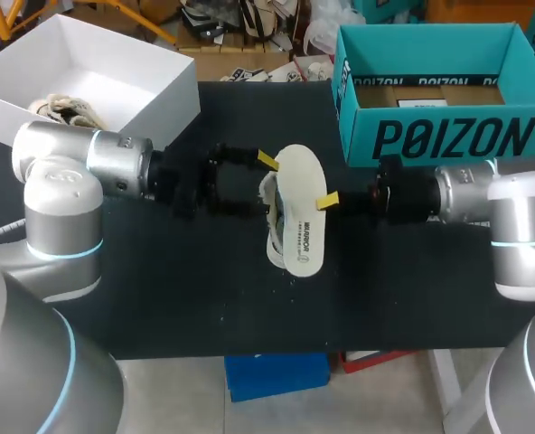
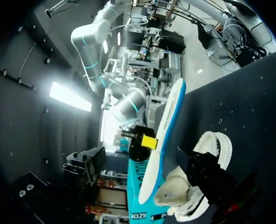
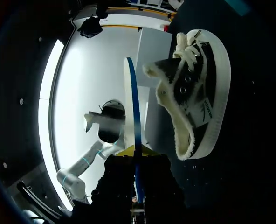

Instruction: Take the shoe out of the shoebox, open the shoe tongue, remove and reinsert the insole, then place the shoe into the shoebox

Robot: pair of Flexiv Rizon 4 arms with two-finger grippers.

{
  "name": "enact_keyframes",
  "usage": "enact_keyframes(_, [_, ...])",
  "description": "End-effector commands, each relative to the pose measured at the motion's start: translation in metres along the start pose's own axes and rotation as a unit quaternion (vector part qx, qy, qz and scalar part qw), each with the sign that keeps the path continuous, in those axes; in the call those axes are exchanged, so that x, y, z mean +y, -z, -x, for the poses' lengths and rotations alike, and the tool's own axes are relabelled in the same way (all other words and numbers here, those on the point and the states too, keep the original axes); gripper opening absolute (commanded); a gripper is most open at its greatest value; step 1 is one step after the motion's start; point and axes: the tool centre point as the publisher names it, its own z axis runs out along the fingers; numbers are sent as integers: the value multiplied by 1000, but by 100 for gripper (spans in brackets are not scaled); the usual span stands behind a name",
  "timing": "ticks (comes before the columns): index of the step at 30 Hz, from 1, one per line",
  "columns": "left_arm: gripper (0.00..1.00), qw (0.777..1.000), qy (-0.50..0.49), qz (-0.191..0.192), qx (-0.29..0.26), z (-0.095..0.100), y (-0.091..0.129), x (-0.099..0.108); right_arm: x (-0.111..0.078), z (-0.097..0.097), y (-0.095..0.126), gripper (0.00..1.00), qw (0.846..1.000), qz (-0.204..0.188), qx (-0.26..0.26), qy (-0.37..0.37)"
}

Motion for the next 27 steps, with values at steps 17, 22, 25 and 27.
enact_keyframes(17, [45, 999, -49, 11, 18, -21, -9, -2, 1, 8, 0, 0, 1000, 1, -4, -10])
enact_keyframes(22, [100, 998, -50, 3, 29, -24, -12, -3, 1, 9, -1, 0, 1000, 0, -6, -12])
enact_keyframes(25, [100, 998, -50, 3, 29, -24, -12, -3, 2, 9, -1, 0, 1000, -1, -9, -13])
enact_keyframes(27, [100, 998, -50, 3, 29, -24, -12, -3, 2, 9, -2, 0, 1000, -1, -10, -13])
